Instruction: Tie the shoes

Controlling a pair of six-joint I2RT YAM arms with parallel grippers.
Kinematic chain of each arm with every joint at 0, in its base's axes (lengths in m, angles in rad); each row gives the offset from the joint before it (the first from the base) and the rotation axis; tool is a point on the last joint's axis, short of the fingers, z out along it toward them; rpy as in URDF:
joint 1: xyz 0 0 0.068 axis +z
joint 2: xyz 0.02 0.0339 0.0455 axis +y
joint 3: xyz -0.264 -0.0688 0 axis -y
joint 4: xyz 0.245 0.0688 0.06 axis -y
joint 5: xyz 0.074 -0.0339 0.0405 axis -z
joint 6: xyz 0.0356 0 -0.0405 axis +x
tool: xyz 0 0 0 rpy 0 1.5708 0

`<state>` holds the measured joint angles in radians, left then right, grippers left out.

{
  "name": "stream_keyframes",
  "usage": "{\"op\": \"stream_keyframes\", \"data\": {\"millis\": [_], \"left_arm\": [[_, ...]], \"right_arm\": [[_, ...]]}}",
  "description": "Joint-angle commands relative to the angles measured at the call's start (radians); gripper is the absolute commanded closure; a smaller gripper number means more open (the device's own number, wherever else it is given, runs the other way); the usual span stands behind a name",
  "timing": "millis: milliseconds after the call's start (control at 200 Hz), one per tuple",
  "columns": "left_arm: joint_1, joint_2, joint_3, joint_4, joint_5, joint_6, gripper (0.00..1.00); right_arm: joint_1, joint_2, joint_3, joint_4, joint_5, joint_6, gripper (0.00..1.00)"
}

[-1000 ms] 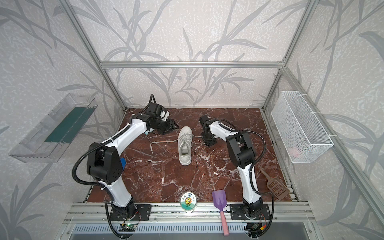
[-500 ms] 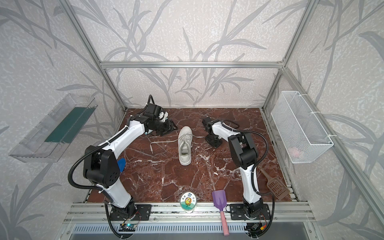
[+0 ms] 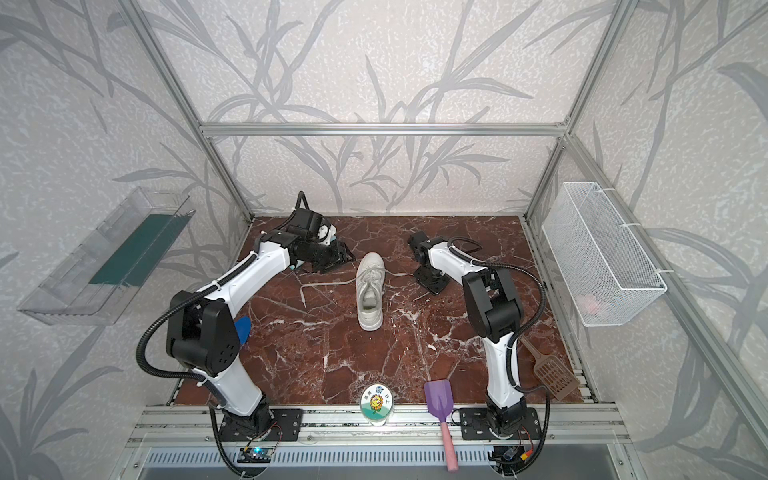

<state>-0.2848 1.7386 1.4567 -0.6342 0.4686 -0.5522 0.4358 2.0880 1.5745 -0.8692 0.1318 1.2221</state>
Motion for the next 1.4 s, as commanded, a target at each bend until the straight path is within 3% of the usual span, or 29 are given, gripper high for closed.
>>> {"op": "stream_keyframes", "data": {"millis": [0, 585, 950, 1245, 1395], "left_arm": [[0.006, -0.046, -0.006, -0.003, -0.018, 0.001, 0.40], [0.006, -0.045, -0.014, -0.008, -0.022, 0.008, 0.40], [0.004, -0.044, -0.014, -0.013, -0.028, 0.008, 0.40], [-0.005, -0.045, -0.007, -0.024, -0.035, 0.016, 0.40], [-0.018, -0.044, 0.001, -0.035, -0.039, 0.021, 0.40]], "right_arm": [[0.011, -0.030, -0.013, -0.024, -0.026, 0.036, 0.60], [0.020, 0.007, -0.032, 0.014, -0.073, 0.088, 0.76], [0.020, 0.039, -0.030, 0.035, -0.107, 0.097, 0.80], [0.018, 0.003, -0.077, 0.086, -0.135, 0.125, 1.00], [0.009, -0.071, -0.154, 0.165, -0.185, 0.153, 1.00]]}}
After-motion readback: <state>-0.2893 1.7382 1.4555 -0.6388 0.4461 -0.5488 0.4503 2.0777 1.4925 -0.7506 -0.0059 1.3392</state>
